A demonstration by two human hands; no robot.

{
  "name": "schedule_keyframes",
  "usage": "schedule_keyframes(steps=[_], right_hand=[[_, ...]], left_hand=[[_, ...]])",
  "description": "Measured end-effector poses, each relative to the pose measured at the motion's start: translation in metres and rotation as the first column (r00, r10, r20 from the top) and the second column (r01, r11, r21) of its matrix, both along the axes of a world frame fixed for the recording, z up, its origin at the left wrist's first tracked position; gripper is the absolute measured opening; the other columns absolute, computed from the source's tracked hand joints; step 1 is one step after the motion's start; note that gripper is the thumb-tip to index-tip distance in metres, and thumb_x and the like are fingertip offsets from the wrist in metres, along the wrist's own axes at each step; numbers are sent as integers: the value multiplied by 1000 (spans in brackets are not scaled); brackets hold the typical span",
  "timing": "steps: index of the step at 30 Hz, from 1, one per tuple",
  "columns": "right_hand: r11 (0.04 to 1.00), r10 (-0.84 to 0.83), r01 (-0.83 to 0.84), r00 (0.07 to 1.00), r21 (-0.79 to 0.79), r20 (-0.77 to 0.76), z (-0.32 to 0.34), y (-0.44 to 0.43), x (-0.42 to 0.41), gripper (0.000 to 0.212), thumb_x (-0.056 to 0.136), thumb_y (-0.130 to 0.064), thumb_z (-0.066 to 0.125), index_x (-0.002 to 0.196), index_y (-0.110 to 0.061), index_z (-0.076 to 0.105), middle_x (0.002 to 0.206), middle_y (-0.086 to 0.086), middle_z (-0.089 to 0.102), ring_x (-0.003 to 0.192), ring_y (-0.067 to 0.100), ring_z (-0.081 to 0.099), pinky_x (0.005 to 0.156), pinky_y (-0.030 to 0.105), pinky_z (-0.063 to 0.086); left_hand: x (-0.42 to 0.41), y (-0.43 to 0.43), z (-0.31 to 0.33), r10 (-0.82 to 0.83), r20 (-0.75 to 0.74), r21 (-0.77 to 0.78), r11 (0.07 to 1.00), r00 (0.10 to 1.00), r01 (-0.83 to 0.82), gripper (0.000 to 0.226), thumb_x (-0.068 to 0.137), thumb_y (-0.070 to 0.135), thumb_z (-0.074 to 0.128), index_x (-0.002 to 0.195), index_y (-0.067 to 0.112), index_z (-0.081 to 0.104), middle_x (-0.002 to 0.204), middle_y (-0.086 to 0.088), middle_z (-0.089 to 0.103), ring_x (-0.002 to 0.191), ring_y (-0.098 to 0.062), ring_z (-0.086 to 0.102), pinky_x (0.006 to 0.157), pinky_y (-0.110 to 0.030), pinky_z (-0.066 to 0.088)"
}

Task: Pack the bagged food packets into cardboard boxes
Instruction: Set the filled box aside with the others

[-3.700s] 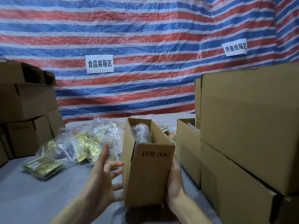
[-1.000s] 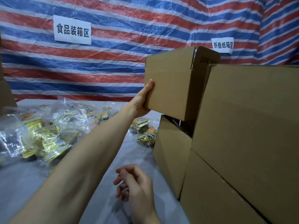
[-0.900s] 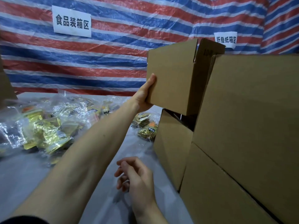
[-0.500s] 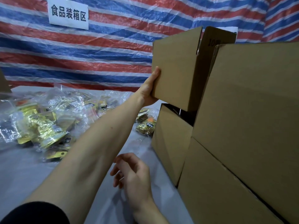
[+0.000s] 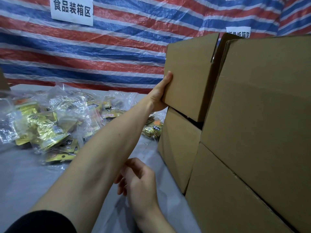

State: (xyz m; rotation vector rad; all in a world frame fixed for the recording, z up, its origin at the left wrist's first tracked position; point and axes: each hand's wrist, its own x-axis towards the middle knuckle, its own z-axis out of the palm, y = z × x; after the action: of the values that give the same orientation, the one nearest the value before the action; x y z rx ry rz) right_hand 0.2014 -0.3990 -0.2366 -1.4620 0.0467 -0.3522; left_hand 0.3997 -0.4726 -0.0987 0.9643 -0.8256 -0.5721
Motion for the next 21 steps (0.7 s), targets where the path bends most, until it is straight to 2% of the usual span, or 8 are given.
schedule_keyframes(steps=[3, 5, 8, 10, 12, 18, 21], right_hand=[[1000, -11, 11, 1000, 9, -5, 0, 0, 2, 18, 96, -2, 56, 80, -7, 63, 58, 3, 60, 46, 16, 44, 46, 19, 35], [1000, -15, 15, 1000, 6, 3, 0, 1, 2, 10, 86, -13, 59, 79, -7, 63, 58, 3, 60, 47, 17, 44, 47, 20, 36], [1000, -16, 15, 1000, 15, 7, 0, 2, 2, 15, 78, -19, 56, 79, -6, 63, 57, 3, 59, 46, 18, 44, 46, 21, 35], [1000, -12, 13, 1000, -3, 11, -1, 1, 3, 11, 86, -12, 58, 79, -6, 64, 57, 3, 59, 46, 18, 44, 46, 20, 35], [999, -16, 16, 1000, -28, -1, -3, -1, 3, 18, 95, -3, 56, 79, -7, 64, 58, 3, 60, 47, 17, 45, 46, 19, 36], [999, -7, 6, 1000, -42, -18, -1, -1, 2, 27, 97, -5, 57, 74, -16, 66, 60, 4, 61, 49, 17, 46, 47, 20, 36], [1000, -12, 11, 1000, -22, -21, -1, -1, 1, 25, 96, -6, 58, 73, -14, 64, 60, 4, 61, 49, 17, 46, 47, 20, 36]], left_hand=[[-1, -2, 1, -3, 1, 17, 1000, 1000, 3, 118, 14, 69, 95, 117, 18, 66, 105, -5, 76, 96, -20, 72, 91, -40, 56], [-1, -3, -1, -2, 2, 32, 999, 1000, 2, 118, 12, 69, 95, 115, 18, 66, 102, -4, 77, 93, -19, 73, 91, -39, 56], [-1, -4, -4, 2, 20, 56, 998, 1000, -3, 117, 11, 69, 94, 112, 18, 67, 98, -3, 78, 89, -16, 75, 89, -37, 56], [-2, -4, -5, 9, 37, 65, 998, 999, -12, 117, 11, 71, 93, 113, 18, 67, 99, -2, 79, 90, -15, 75, 89, -36, 56], [-4, -3, -4, 22, 55, 75, 997, 998, -26, 120, 11, 73, 92, 115, 19, 66, 100, -1, 78, 92, -15, 74, 90, -35, 56], [-14, 3, 2, 39, 152, 130, 990, 988, -59, 116, 19, 81, 86, 116, 20, 65, 99, 1, 79, 91, -13, 75, 77, -29, 60], [-19, 2, 3, 59, 159, 124, 989, 986, -79, 115, 18, 82, 85, 115, 22, 65, 101, 1, 78, 92, -14, 74, 78, -30, 60]])
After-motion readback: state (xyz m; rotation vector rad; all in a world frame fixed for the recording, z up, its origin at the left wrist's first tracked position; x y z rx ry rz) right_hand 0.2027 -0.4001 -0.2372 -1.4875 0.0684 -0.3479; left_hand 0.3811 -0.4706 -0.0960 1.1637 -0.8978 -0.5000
